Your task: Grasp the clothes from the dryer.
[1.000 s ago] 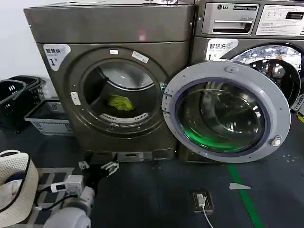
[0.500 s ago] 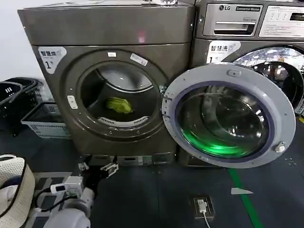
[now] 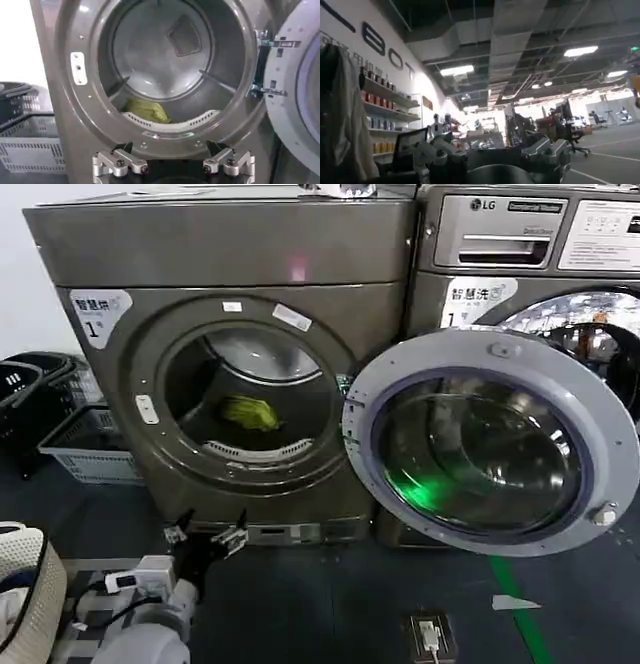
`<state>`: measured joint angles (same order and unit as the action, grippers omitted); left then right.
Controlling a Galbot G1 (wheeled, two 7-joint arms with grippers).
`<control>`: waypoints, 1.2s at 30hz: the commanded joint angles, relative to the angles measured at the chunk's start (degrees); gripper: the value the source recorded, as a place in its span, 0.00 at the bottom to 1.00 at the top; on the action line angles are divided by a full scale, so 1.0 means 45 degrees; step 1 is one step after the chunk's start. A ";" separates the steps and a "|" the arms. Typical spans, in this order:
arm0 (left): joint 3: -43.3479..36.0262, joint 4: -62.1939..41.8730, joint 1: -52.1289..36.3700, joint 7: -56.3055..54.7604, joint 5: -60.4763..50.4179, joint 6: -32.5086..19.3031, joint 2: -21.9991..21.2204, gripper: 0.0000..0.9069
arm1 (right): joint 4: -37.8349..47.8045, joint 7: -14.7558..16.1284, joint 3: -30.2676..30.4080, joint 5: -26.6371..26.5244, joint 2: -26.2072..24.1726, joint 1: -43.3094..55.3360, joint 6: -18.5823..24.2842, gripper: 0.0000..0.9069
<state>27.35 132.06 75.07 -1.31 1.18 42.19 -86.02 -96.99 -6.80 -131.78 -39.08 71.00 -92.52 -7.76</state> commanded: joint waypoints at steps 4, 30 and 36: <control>-0.0003 -0.0018 0.0015 0.0007 0.0006 0.0624 0.0023 1.00 | -0.0037 0.0021 -0.0027 -0.0003 0.0005 -0.0012 -0.0015 1.00; 0.0057 -0.0029 0.0100 0.0136 -0.0433 0.0624 0.0016 1.00 | 0.0047 0.0070 0.0003 0.0145 -0.0005 0.0034 0.0017 1.00; 0.0088 0.0026 0.0096 0.0167 -0.0368 0.0624 0.0050 1.00 | 0.0112 0.0063 -0.0042 0.0147 0.0012 -0.0004 0.0033 1.00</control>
<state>27.80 131.98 75.40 -0.68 -0.61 42.19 -85.90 -96.48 -6.53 -131.94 -38.47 71.07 -92.58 -7.71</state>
